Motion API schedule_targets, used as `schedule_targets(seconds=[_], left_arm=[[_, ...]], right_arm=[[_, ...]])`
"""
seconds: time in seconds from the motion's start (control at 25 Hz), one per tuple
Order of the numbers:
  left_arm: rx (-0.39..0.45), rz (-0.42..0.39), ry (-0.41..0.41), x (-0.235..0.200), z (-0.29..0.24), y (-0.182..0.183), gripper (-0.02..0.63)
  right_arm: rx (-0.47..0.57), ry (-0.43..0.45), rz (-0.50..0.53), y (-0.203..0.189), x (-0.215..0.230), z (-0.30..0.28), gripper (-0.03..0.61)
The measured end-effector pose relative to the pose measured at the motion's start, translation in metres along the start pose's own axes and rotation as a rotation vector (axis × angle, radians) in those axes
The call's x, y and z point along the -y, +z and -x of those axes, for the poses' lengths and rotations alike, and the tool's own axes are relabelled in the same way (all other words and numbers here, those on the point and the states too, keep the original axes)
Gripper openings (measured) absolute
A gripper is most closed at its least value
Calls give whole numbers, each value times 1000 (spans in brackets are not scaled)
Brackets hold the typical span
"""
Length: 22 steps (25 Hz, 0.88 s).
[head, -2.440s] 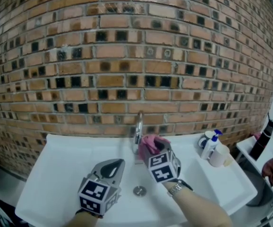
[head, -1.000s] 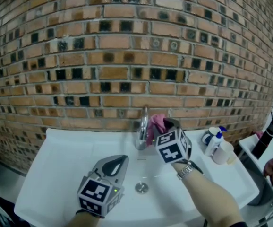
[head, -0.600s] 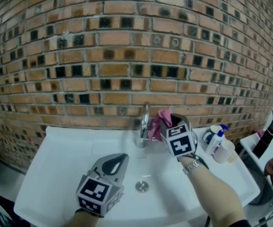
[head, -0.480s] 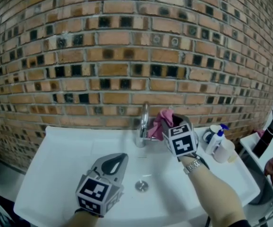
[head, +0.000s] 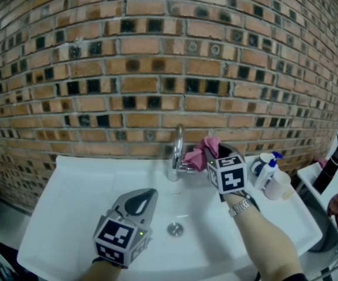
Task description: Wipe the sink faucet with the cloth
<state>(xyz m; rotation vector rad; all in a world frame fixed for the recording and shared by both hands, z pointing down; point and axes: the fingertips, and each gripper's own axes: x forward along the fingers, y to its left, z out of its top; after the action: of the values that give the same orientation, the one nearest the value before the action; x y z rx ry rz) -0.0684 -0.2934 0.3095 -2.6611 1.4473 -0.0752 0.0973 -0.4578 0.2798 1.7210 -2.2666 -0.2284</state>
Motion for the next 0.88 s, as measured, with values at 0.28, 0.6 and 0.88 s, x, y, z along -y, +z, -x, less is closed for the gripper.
schedule_targets(seconds=[0.28,0.6,0.88], left_arm=[[-3,0,0,0,0,-1,11],[-5,-2,1,-1,0,-1,11],[-6,-2,5,-1,-1,-2,11]], right_arm=[[-24,-6,-29,-16,1,3,138],[-53,1,-42,-41,-9,2,137],[-99,14,-42,-62,-19,0,132]])
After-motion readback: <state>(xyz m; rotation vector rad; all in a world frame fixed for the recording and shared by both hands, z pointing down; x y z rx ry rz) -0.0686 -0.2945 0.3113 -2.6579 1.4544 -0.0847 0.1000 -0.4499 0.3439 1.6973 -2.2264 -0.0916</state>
